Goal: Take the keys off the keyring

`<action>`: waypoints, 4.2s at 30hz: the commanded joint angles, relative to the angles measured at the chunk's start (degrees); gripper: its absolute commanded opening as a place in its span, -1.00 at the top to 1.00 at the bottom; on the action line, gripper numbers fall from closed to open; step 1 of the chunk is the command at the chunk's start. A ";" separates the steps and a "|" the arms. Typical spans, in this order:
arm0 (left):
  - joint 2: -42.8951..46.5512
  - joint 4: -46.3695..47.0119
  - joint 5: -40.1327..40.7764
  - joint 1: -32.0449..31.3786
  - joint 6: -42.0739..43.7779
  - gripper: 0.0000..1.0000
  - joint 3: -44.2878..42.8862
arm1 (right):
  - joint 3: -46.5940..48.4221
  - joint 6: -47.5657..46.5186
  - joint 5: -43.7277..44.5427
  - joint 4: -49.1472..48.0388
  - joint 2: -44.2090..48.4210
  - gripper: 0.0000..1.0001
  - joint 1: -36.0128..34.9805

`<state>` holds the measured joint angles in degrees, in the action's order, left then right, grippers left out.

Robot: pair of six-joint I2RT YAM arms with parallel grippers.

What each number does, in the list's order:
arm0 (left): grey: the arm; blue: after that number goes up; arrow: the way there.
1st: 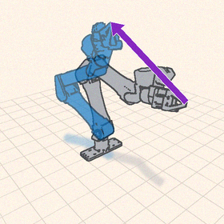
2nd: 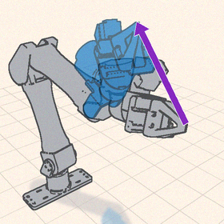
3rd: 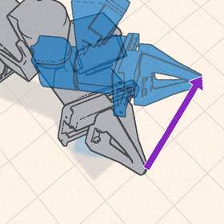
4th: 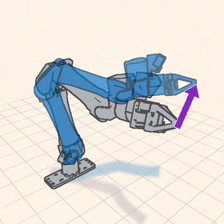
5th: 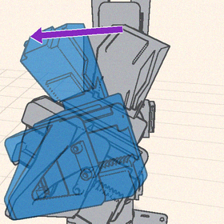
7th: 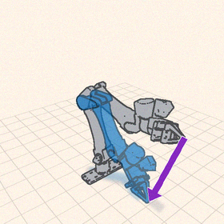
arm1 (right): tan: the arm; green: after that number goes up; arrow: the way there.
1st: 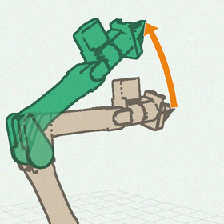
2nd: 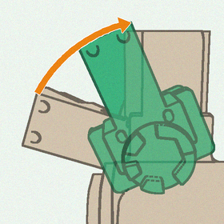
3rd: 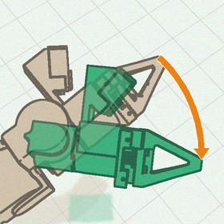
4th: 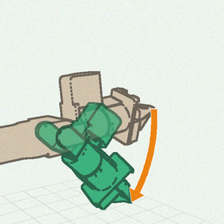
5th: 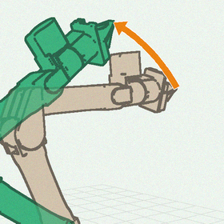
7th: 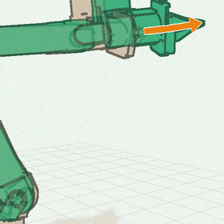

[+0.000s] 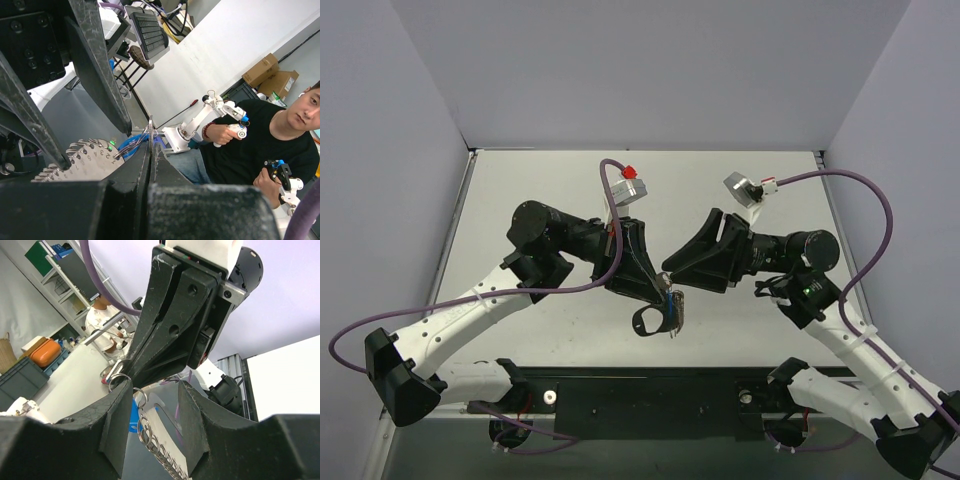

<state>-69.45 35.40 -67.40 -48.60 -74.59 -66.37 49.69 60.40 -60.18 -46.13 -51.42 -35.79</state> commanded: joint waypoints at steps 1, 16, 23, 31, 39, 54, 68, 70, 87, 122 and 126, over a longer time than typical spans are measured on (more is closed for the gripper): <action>1.07 3.89 0.42 0.26 -0.03 1.00 -1.31 | 2.95 0.94 -0.20 -5.55 0.53 0.25 0.81; 0.02 4.94 0.51 0.26 -0.38 1.00 -1.83 | 0.49 4.02 1.38 -11.26 -1.31 0.24 -2.88; -0.51 5.21 0.42 0.35 -0.38 1.00 -2.45 | -0.03 3.76 1.47 -11.00 -0.96 0.24 -3.50; -1.56 5.56 0.51 0.43 -0.38 1.00 -2.98 | -0.56 3.41 1.82 -10.39 -0.17 0.24 -4.72; -2.53 6.00 0.95 0.43 -0.56 1.00 -2.98 | -0.12 1.74 3.75 -9.86 -1.23 0.24 -6.92; -7.19 6.45 2.36 -0.36 -0.30 1.00 -2.45 | 5.86 -17.16 26.50 21.78 -10.28 0.25 -8.16; -2.80 -8.75 7.01 5.09 9.71 1.00 0.98 | -0.03 -17.16 36.54 26.35 -8.96 0.26 -4.64; -1.66 -13.92 8.24 5.70 12.52 1.00 0.54 | -0.03 -17.16 38.38 27.84 -7.91 0.26 -4.38; -1.30 -60.34 29.95 6.41 39.87 1.00 -6.22 | 1.54 -19.62 57.19 50.15 -1.93 0.28 -3.23; -19.05 -74.77 80.31 15.11 50.94 1.00 -6.40 | 1.46 -10.92 67.57 80.67 13.71 0.06 -5.52; -23.18 -73.98 81.63 16.17 51.56 0.78 -7.72 | 1.46 -10.39 66.78 80.76 14.50 0.04 -5.52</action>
<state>-91.00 -41.95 9.91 -33.23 -24.84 -71.99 51.53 48.90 6.02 33.34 -37.91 -40.97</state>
